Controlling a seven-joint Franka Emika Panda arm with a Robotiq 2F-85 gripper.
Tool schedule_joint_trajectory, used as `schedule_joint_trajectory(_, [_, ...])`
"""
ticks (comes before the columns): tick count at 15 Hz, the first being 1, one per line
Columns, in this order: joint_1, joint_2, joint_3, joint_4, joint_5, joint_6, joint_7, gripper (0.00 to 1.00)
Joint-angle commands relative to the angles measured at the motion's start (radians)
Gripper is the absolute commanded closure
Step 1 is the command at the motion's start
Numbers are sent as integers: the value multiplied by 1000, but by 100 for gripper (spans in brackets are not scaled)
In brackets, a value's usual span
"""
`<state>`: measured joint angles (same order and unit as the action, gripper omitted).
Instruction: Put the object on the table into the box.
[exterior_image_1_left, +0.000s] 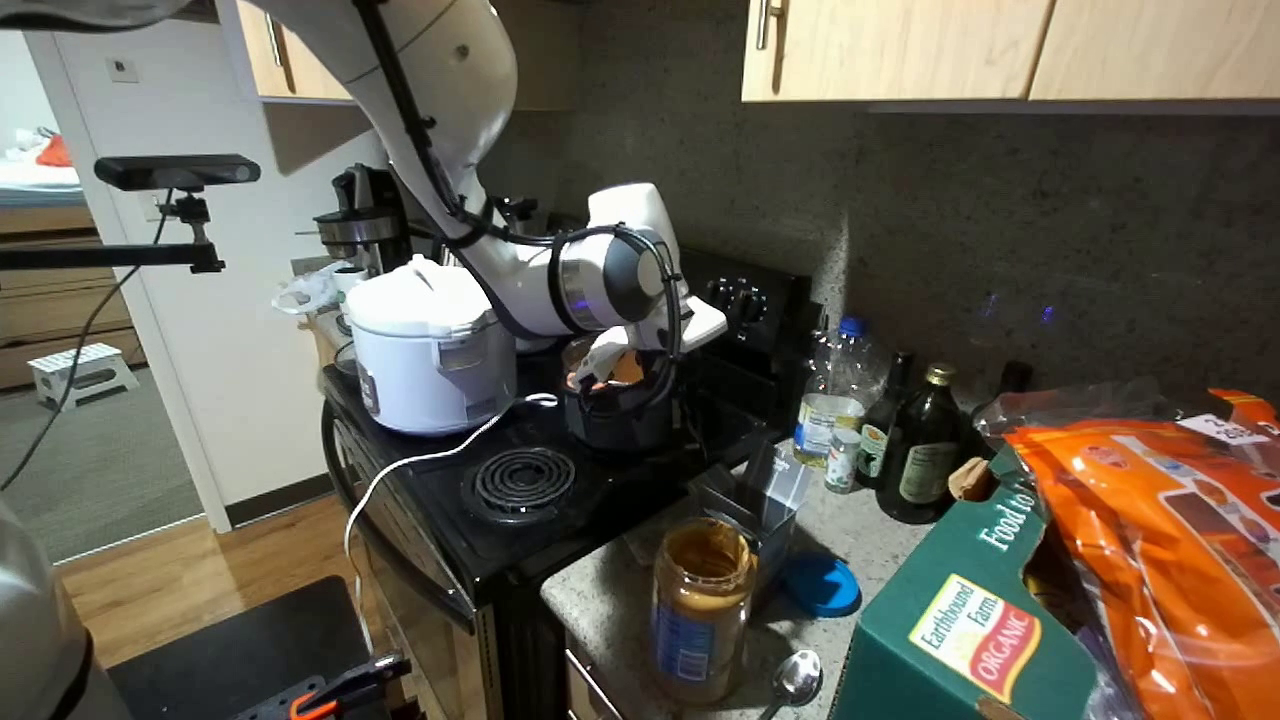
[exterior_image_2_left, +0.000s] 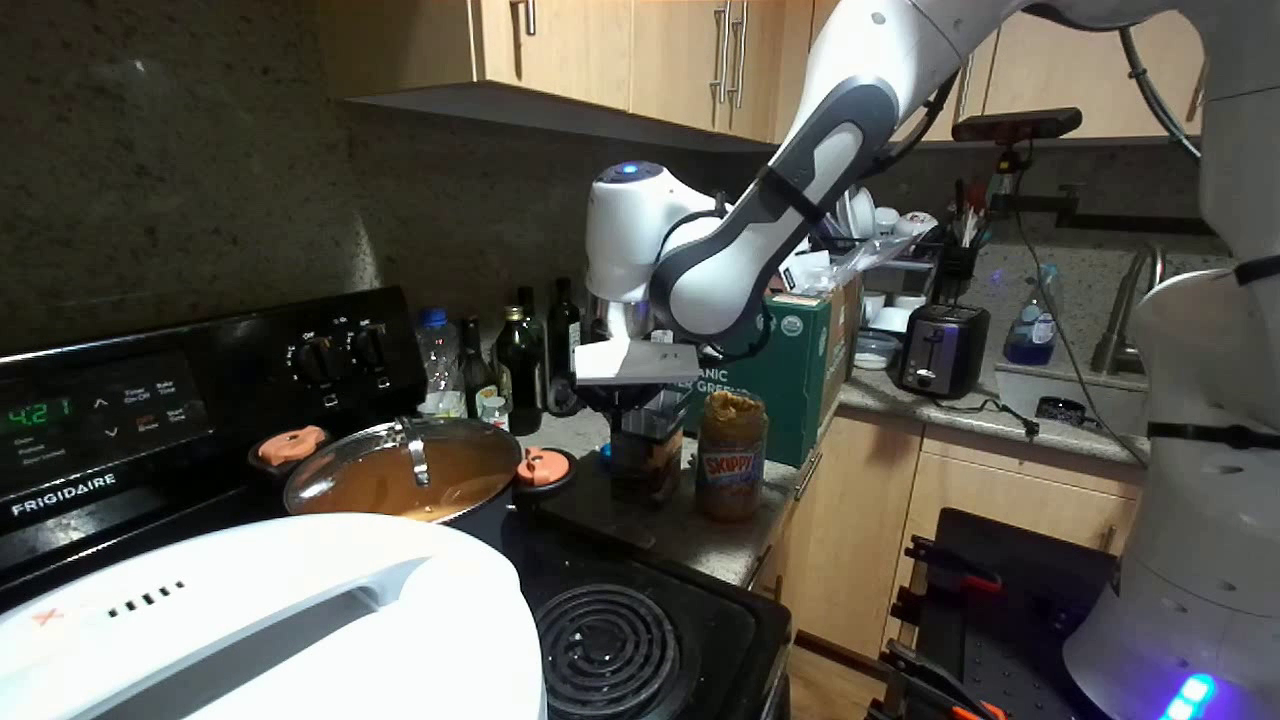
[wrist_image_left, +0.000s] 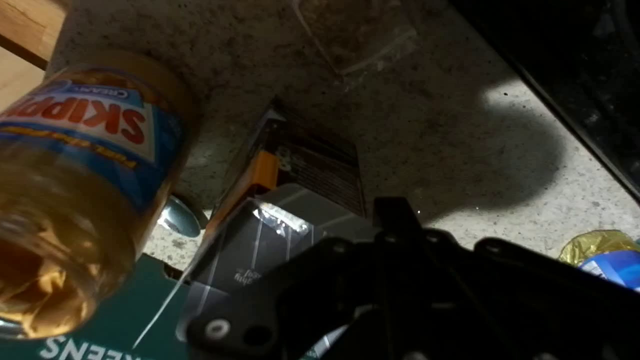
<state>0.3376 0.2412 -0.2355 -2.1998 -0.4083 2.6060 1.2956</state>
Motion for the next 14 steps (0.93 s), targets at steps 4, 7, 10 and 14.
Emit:
schedule_joint_trajectory(4, [-79, -125, 116, -51, -30, -76, 22, 100])
schedule_joint_trajectory(7, [-130, -127, 188, -74, 101, -86, -81, 100])
schedule_joint_trajectory(10, [-168, -124, 237, -106, 260, -92, -205, 84])
schedule_joint_trajectory(14, [-205, -111, 245, -138, 368, -82, -319, 53])
